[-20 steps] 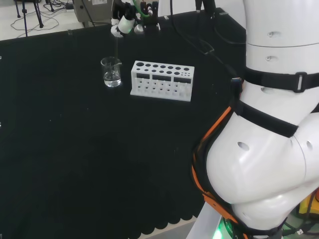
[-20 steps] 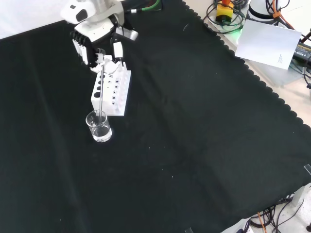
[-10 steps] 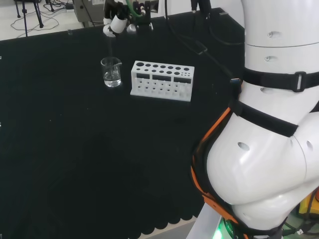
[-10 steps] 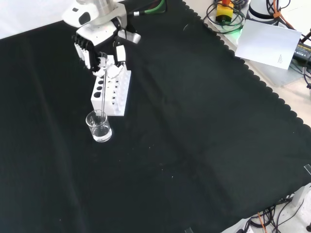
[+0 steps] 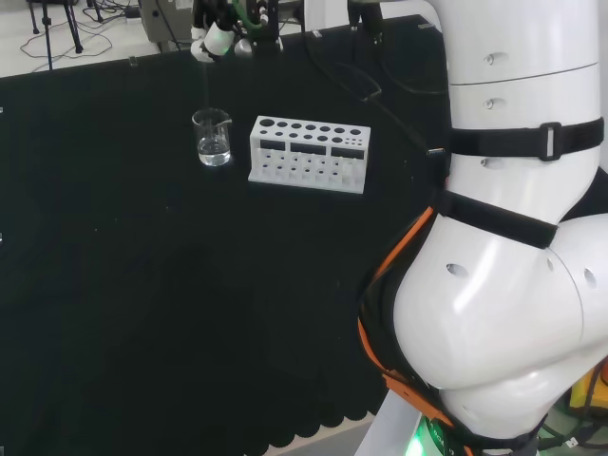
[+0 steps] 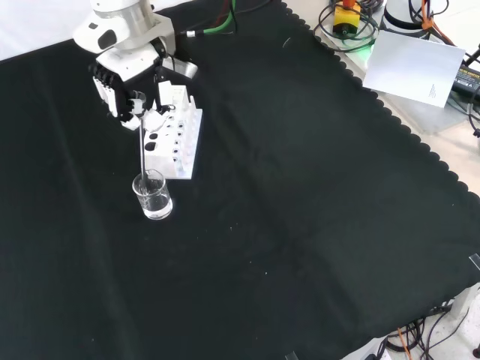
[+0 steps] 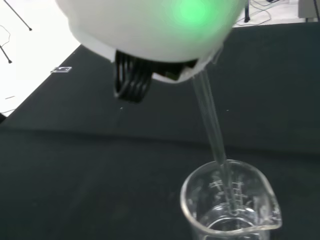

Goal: Stir in the beaker to the left of the white test tube rack with the glass rod.

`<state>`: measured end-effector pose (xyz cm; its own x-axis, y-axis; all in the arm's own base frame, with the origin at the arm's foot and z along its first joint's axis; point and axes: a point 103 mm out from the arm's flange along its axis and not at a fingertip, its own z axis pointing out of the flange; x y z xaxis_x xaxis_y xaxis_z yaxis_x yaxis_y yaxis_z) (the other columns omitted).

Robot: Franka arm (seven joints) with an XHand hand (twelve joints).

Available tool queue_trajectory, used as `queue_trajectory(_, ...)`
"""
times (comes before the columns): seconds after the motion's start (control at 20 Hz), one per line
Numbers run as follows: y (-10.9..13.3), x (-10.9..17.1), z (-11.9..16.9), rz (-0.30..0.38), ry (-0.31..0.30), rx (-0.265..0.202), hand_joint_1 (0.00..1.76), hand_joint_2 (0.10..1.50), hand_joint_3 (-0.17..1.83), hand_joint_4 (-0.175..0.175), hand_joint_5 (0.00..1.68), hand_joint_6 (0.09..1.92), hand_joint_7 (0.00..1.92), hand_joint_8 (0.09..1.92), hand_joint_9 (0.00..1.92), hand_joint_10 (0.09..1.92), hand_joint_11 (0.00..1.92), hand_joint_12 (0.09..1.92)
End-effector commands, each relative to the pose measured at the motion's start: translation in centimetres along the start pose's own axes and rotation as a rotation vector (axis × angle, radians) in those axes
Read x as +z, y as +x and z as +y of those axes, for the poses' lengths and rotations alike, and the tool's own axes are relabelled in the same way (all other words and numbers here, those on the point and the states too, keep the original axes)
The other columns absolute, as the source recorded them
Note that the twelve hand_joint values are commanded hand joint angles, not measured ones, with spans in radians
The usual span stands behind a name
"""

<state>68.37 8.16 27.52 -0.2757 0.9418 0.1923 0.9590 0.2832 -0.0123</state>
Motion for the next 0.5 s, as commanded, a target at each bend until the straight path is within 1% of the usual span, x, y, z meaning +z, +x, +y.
queue_trajectory(0.05,-3.5,-1.2,-2.5,-0.002,-0.002,0.063,1.22,0.42,1.03,-0.175,1.38,0.67,1.64,0.96,1.92,0.64,1.54,1.05)
queue_trajectory(0.15,-4.1,-1.8,-3.6,-0.006,-0.005,0.082,1.22,0.42,1.03,-0.175,1.38,0.67,1.64,0.96,1.92,0.64,1.54,1.05)
queue_trajectory(0.25,-4.0,-2.1,-4.6,-0.008,-0.003,0.091,1.22,0.42,1.03,-0.175,1.38,0.67,1.64,0.96,1.92,0.64,1.54,1.05)
queue_trajectory(0.35,-3.4,-2.1,-5.2,-0.007,0.005,0.089,1.22,0.42,1.03,-0.175,1.38,0.67,1.64,0.96,1.92,0.64,1.54,1.05)
queue_trajectory(0.5,-1.6,-1.4,-5.4,-0.008,0.027,0.070,1.22,0.42,1.03,-0.175,1.38,0.67,1.64,0.96,1.92,0.64,1.54,1.05)
